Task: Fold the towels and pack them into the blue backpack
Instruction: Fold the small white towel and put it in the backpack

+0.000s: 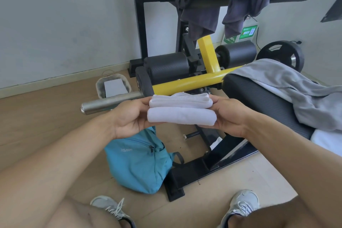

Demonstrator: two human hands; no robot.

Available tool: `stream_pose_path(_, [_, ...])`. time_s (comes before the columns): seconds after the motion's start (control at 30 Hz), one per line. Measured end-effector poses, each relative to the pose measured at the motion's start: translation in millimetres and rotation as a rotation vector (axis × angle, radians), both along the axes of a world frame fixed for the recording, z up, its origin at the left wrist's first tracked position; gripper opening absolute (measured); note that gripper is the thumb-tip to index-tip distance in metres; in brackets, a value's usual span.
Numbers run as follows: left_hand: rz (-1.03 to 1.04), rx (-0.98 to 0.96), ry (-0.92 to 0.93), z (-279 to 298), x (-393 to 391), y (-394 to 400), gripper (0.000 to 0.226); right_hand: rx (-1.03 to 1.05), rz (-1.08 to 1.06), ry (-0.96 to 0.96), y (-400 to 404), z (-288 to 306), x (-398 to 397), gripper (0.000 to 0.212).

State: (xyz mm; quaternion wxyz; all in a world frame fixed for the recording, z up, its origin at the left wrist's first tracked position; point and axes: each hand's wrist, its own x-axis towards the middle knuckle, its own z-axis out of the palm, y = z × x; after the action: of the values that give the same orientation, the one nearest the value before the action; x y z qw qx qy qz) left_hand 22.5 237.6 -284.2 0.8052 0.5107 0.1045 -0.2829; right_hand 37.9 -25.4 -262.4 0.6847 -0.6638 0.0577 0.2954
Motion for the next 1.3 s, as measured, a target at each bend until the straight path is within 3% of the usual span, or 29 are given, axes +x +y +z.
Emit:
stream_pose_path(0.07, [-0.107,0.019,-0.051,1,-2,4,0.044,-0.039,-0.021,-0.012,0,1,-1,0.038])
stream_pose_path(0.17, [-0.218,0.141,-0.158,-3,-6,8,0.068,-0.042,-0.067,0.016,1,1,-3,0.036])
stream_pose_path(0.23, [-0.247,0.485,-0.353,-1,-13,2,0.092,-0.041,-0.064,0.036,2,1,-5,0.034])
stream_pose_path(0.33, [-0.313,1.025,-0.658,11,-24,-13,0.104,-0.072,-0.032,0.04,4,1,-9,0.033])
stream_pose_path(0.47, [-0.444,1.37,-0.962,11,-28,-34,0.139,-0.093,-0.004,0.042,11,1,-13,0.035])
stream_pose_path(0.53, [-0.486,1.508,-0.97,6,-29,-42,0.136,-0.068,-0.006,0.068,14,0,-14,0.035])
stream_pose_path(0.67, [-0.356,1.445,-0.924,4,-25,-40,0.079,-0.064,0.036,0.069,10,2,-13,0.042])
stream_pose_path(0.8, [-0.317,1.399,-0.874,5,-26,-37,0.053,-0.444,0.188,-0.202,6,4,-13,0.043])
stream_pose_path(0.97, [-0.469,1.431,-0.86,4,-29,-41,0.043,-0.565,0.398,-0.384,10,6,-20,0.016])
stream_pose_path(1.0, [-0.508,1.446,-0.855,4,-29,-41,0.041,-0.621,0.468,-0.429,10,7,-23,0.022])
stream_pose_path(1.1, [-0.559,1.473,-0.831,0,-29,-43,0.044,-0.946,0.694,-0.56,18,11,-33,0.084])
stream_pose_path(1.17, [-0.581,1.457,-0.819,-1,-29,-47,0.053,-1.166,0.797,-0.722,24,6,-42,0.107])
stream_pose_path(1.23, [-0.596,1.428,-0.793,-1,-30,-51,0.062,-1.295,0.821,-0.872,29,-3,-46,0.104])
stream_pose_path(1.3, [-0.605,1.415,-0.742,1,-27,-50,0.07,-1.307,0.788,-0.936,30,-7,-44,0.087])
